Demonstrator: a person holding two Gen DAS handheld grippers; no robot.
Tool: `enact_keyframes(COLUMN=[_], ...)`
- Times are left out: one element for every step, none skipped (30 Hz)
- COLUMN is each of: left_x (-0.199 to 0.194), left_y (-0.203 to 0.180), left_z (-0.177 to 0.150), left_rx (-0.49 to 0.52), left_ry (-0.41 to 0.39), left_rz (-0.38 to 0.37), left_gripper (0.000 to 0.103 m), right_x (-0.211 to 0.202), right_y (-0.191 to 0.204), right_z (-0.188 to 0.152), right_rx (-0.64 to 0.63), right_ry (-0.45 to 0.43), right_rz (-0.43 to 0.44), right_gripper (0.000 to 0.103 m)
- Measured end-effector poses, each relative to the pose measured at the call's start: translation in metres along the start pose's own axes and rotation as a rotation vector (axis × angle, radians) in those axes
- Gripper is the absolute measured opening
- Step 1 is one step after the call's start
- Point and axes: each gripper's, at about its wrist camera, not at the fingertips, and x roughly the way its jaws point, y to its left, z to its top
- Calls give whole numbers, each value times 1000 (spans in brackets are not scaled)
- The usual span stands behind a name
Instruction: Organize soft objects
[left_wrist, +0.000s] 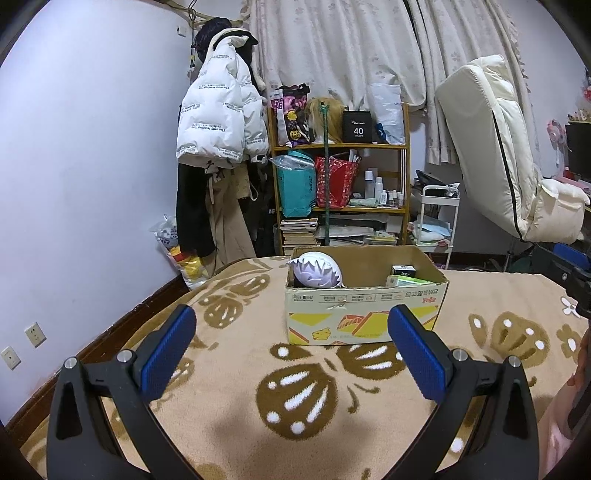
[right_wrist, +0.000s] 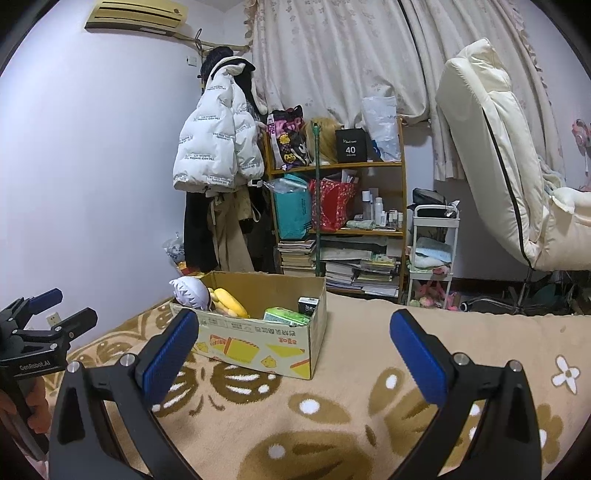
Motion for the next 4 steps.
enact_keyframes(left_x=[0, 0, 0, 0], left_y=[0, -1, -2, -2], left_z=[0, 0, 0, 0], left_rx=[1, 2, 2, 2], left_ry=[1, 3, 3, 2], left_rz=[1, 1, 2, 7], left_gripper=[102, 102, 102, 102], right_x=[0, -1, -2, -2], right_y=[0, 0, 0, -1], right_z=[0, 0, 1, 1], right_rx=[1, 1, 1, 2], right_ry=[0, 0, 0, 0], right_rz=[2, 1, 0, 0], right_gripper=[103, 103, 103, 103])
